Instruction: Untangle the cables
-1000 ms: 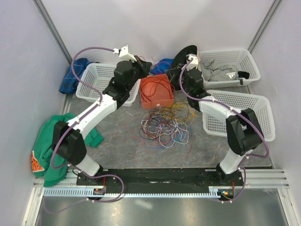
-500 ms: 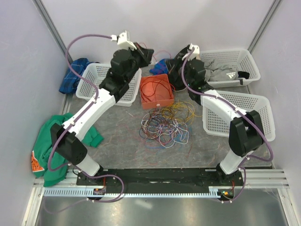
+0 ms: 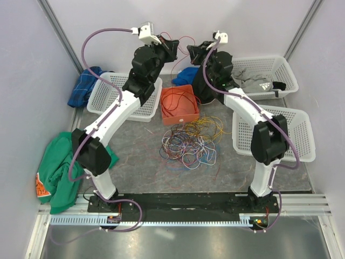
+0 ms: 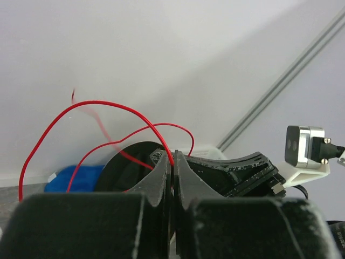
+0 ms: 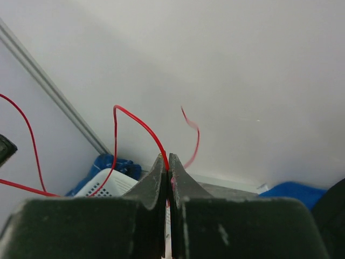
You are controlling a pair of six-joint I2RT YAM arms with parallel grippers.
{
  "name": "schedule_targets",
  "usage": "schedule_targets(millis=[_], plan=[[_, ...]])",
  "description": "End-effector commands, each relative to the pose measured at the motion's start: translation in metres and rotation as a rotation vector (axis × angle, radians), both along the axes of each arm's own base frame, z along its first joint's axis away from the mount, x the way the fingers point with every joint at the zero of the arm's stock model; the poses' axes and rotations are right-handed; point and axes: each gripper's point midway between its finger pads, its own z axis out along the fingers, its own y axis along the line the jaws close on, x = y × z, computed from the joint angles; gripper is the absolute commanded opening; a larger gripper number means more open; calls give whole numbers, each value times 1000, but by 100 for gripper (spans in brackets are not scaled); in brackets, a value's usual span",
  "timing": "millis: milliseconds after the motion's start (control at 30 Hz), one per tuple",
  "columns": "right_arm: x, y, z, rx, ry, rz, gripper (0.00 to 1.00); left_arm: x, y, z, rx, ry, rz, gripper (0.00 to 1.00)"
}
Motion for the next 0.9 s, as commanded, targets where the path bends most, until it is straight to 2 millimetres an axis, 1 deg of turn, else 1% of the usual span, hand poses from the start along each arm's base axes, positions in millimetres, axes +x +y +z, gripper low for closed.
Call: schedule_targets(millis=[0,33,67,100,133,167,233,267,400,433,467,500,533,567,600,633,667,700,733,767,800,833,867], plan=[[21,-7,0,0,-84,-37,0,21,10,11,3,-113,62,2],[25,-9,-11,-2,-77,-41,0,27,7,-7,20,-99,64,2],[28,-7,-18,6,-90,-37,0,28,8,-3,2,-140,69,2],[30,-8,-23,9,-92,-38,0,30,9,-8,9,-156,77,2],[31,-7,-34,5,-85,-35,0,35,7,-25,23,-150,79,2],[34,-7,-41,9,-93,-35,0,36,8,-23,14,-178,86,2],[37,-7,-52,8,-91,-33,0,41,8,-32,28,-178,94,2],[40,-6,-61,5,-82,-31,0,44,7,-36,32,-175,94,2],[44,-5,-79,17,-64,-21,0,48,7,-44,38,-179,97,2],[43,-5,-90,14,-44,-16,0,48,5,-53,41,-166,91,2],[40,-7,-88,26,-60,-14,0,46,6,-55,39,-163,85,2],[37,-7,-91,29,-59,-9,0,43,6,-56,25,-160,78,2],[34,-8,-104,27,-35,-9,0,41,6,-67,24,-145,71,2],[30,-9,-105,41,-31,-4,0,38,7,-72,20,-136,65,2],[28,-8,-109,46,-22,-1,0,33,7,-70,1,-132,55,2],[24,-9,-123,44,10,1,0,31,7,-85,7,-103,50,2],[20,-10,-124,60,16,6,0,29,8,-90,2,-89,48,2],[16,-11,-129,66,29,8,0,27,8,-94,-13,-74,40,2],[10,-13,-146,61,65,7,0,22,9,-105,-7,-50,35,2],[4,-14,-143,73,56,11,0,20,11,-108,-11,-40,36,2],[0,-16,-146,85,68,13,0,17,11,-114,-20,-24,32,2],[-5,-19,-159,81,96,7,0,12,14,-119,-21,-7,31,2],[-10,-20,-153,92,87,11,0,9,16,-123,-24,5,34,2]])
